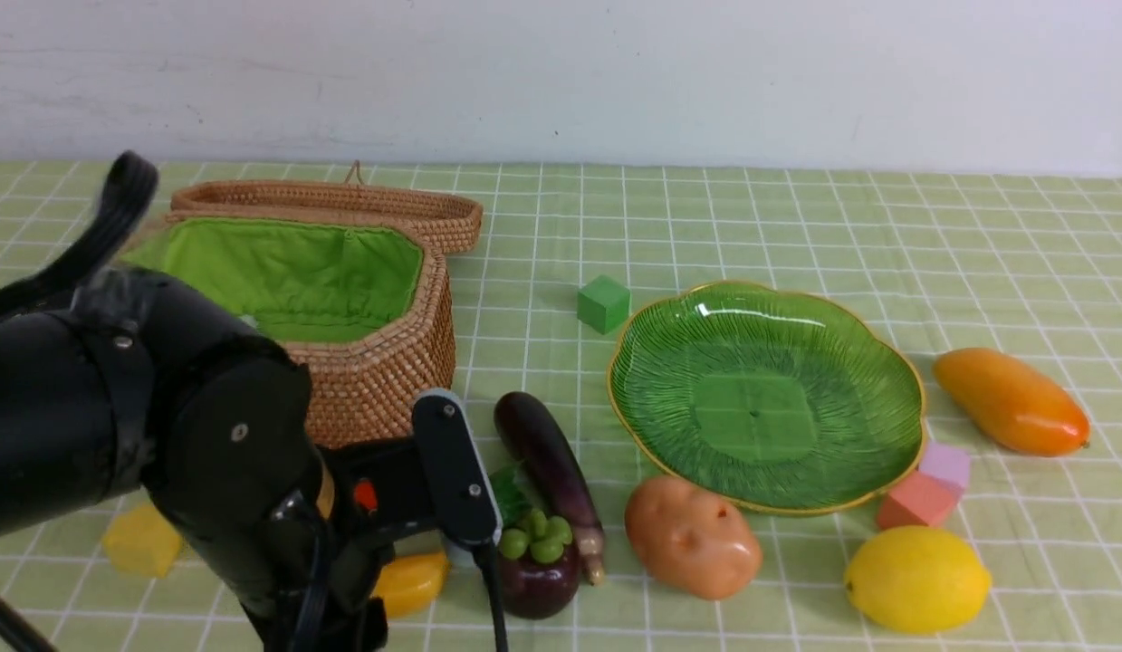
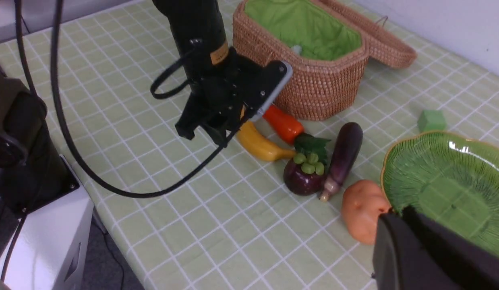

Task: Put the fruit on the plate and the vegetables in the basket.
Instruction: Use the left arm to grab a banana and put it into the right plate

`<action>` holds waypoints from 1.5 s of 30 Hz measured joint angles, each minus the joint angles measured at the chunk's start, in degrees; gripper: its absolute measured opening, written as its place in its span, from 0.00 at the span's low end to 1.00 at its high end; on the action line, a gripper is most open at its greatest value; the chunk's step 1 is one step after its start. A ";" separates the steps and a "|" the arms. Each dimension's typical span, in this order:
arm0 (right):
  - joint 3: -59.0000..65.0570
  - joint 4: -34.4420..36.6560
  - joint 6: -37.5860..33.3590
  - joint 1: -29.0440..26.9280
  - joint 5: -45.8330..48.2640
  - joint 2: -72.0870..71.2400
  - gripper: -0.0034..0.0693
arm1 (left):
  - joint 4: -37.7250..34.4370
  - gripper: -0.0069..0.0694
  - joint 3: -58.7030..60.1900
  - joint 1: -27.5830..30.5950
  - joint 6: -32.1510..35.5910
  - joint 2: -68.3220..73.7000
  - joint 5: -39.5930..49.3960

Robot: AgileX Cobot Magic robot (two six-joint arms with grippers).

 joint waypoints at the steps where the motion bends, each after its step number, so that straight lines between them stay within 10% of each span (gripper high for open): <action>1: -0.06 -0.16 0.00 0.00 0.00 -0.13 0.07 | 0.88 0.54 0.00 0.00 0.00 0.15 -1.67; 28: -0.06 -1.13 0.07 0.00 0.00 -0.26 0.09 | 4.50 0.67 -0.29 6.37 8.71 16.56 -15.97; 35: -0.06 -1.22 0.07 0.00 0.00 -0.26 0.10 | 4.13 0.49 -0.98 6.31 10.25 17.59 -14.33; 45: -0.06 -1.40 0.07 0.00 0.00 -0.26 0.10 | 4.07 0.50 -0.68 -0.31 9.44 9.76 -4.12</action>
